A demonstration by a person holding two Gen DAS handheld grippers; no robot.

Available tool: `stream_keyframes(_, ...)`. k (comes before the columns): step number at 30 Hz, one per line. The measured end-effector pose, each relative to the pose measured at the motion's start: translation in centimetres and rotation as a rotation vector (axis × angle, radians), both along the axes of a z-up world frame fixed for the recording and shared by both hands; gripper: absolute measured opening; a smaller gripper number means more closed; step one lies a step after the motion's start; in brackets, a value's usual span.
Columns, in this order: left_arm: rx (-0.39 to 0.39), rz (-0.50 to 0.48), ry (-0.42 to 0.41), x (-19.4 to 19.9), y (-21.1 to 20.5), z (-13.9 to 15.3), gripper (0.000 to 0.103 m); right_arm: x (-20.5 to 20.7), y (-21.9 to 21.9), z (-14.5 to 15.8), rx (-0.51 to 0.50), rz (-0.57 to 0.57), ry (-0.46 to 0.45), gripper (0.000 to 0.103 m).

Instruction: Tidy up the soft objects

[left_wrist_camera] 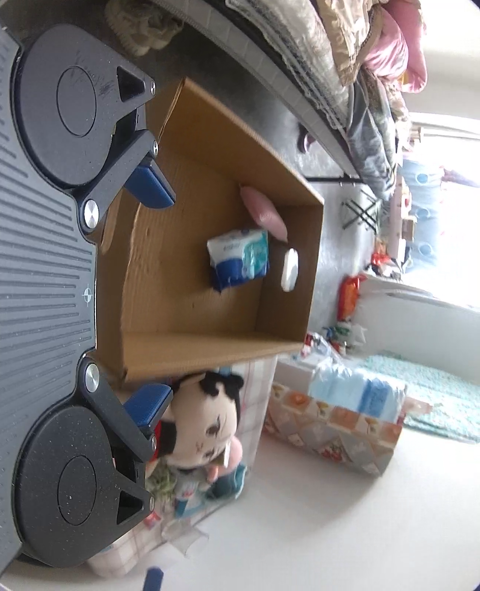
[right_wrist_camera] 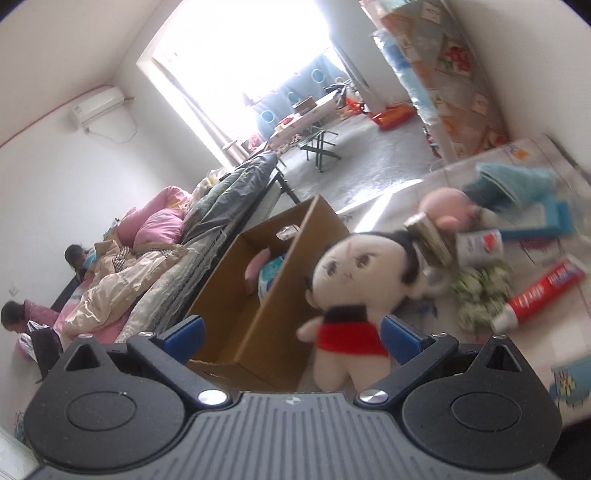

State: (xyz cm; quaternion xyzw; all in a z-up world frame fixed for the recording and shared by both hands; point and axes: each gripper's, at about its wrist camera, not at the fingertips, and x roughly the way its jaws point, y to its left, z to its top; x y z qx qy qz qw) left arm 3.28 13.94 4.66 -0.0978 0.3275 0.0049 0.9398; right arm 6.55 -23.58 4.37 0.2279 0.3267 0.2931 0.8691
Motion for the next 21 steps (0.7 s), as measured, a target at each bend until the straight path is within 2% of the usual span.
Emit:
stream_keyframes(3, -0.002, -0.021, -0.030, -0.4, -0.6, 0.2, 0.102, 0.0, 0.2, -0.2, -0.011, 0.011, -0.012, 0.103)
stream_keyframes(5, 0.024, 0.010, -0.059, -0.6, -0.5, 0.3, 0.102, 0.3, 1.3, 0.6, -0.037, 0.034, -0.046, 0.103)
stream_keyframes(8, 0.058, 0.086, -0.097, -1.2, 0.2, 0.5, 0.102, 1.7, 4.7, 2.7, -0.061, 0.136, -0.127, 0.103)
stream_keyframes(11, 0.052, 0.192, -0.121, -1.9, 2.4, 0.5, 0.102, 4.3, 10.5, 4.8, -0.112, 0.276, -0.188, 0.093)
stream_keyframes(13, 0.053, 0.268, -0.139, -2.5, 4.4, 0.5, 0.102, 6.6, 15.5, 5.4, -0.170, 0.384, -0.207, 0.078)
stream_keyframes(17, 0.044, 0.416, -0.158, -3.5, 8.9, 0.2, 0.102, 12.6, 26.8, 4.1, -0.322, 0.565, -0.121, 0.064)
stream_keyframes(19, 0.040, 0.483, -0.159, -3.9, 11.3, -0.2, 0.102, 15.6, 32.3, 2.3, -0.415, 0.617, -0.066, 0.057)
stream_keyframes(21, 0.022, 0.541, -0.160, -4.4, 13.4, -0.8, 0.102, 18.7, 37.0, -0.2, -0.508, 0.639, -0.005, 0.055)
